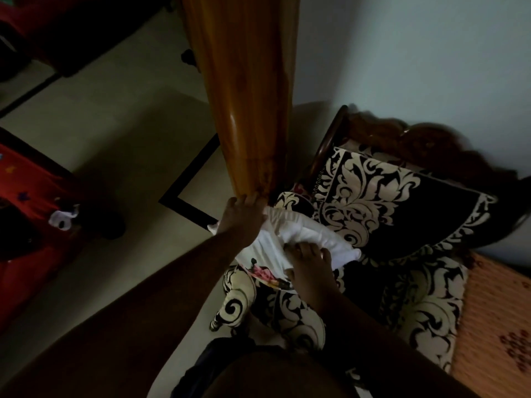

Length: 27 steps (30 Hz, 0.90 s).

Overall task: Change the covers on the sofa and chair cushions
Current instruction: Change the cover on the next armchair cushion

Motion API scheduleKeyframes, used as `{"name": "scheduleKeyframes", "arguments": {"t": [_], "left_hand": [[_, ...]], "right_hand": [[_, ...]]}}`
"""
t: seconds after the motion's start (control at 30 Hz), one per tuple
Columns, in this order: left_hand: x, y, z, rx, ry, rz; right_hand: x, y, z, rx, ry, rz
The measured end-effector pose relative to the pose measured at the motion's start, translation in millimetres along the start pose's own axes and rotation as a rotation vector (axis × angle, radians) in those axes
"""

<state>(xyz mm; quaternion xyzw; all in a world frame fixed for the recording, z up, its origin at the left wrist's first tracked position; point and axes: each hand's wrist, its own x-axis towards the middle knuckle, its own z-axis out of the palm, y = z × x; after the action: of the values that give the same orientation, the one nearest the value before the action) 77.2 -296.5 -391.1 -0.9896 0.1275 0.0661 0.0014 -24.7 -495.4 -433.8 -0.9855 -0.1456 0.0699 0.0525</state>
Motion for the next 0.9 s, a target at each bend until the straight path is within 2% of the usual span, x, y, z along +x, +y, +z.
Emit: {"name": "scheduleKeyframes", "arguments": {"t": [0.07,0.13,0.2,0.33,0.57,0.67,0.83,0.9], "left_hand": [[-0.4,16.1,4.0,-0.064,-0.057,0.149],[-1.8,25.0,12.9,0.000,-0.165,0.291],[-2.2,27.9,18.1,0.047,-0.183,0.336],[1.2,31.2,13.0,0.039,-0.158,0.318],[-0.7,32.1,10.9,0.087,-0.171,0.253],[-5.2,31.7,10.6,0.119,-0.167,0.254],[-17.9,31.0,20.8,0.149,-0.121,0.272],[-20.3,31.5,22.7,0.136,-0.116,0.276]], "right_hand": [[3.3,7.9,2.8,0.044,-0.047,0.022],[5.9,20.0,6.6,0.077,-0.065,0.040],[4.7,29.5,4.7,0.109,-0.027,0.048],[-6.0,35.2,-0.5,0.180,0.064,0.034],[-16.7,17.7,28.8,0.582,-0.103,0.123],[-15.8,23.3,18.6,0.553,-0.155,0.145],[-13.5,34.9,9.2,0.360,-0.388,0.071],[-15.4,35.1,14.6,0.427,-0.376,0.062]]}}
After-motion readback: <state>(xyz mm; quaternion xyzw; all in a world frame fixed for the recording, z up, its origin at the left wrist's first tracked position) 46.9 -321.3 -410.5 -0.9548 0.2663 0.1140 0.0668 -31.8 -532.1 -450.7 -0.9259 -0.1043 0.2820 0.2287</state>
